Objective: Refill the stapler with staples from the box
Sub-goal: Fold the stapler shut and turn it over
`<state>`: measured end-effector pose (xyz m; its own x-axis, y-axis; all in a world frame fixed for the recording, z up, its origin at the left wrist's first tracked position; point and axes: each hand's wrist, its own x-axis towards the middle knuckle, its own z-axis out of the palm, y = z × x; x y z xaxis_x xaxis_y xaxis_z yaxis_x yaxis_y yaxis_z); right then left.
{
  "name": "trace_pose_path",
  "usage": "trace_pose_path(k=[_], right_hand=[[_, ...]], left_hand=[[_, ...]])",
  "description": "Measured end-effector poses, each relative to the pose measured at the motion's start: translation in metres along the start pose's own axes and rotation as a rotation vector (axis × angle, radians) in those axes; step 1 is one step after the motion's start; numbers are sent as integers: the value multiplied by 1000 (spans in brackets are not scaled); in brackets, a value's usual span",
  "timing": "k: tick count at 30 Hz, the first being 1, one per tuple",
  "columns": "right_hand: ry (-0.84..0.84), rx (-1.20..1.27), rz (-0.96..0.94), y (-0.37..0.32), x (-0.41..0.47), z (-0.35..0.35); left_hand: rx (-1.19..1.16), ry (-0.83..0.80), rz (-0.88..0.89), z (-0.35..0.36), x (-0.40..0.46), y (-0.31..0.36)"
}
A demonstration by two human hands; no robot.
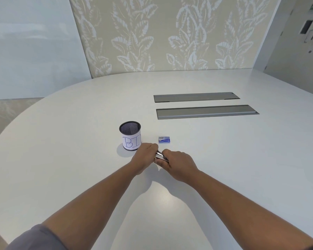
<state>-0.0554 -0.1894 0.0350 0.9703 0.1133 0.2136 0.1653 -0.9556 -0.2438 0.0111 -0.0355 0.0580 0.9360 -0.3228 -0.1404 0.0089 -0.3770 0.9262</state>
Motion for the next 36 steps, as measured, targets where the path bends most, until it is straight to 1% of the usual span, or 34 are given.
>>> trace_pose_path(k=[3,6,9,14,18,26,29,33,36], right_hand=[[9,-36,-5,-1,0,1],[6,-66,-12,0,0,2],[2,-75,-7,0,-1,3],[-1,-69,-7,-1,-1,5],[2,-79,-11,-1,-2,7],[-1,-60,0,0,-5,14],[-5,-55,8,0,-7,18],[9,-54,38,-1,-13,26],[9,-36,48,0,-13,28]], left_hand=[[-35,-15,-12,0,0,-1],[8,-33,-31,0,1,-1],[-36,-74,-63,0,0,-2],[44,8,-4,5,1,-5],[95,22,21,6,-1,-5],[105,41,93,9,-5,-5],[113,31,75,11,-4,-9],[222,17,70,12,-2,-9],[239,19,59,13,-1,-8]])
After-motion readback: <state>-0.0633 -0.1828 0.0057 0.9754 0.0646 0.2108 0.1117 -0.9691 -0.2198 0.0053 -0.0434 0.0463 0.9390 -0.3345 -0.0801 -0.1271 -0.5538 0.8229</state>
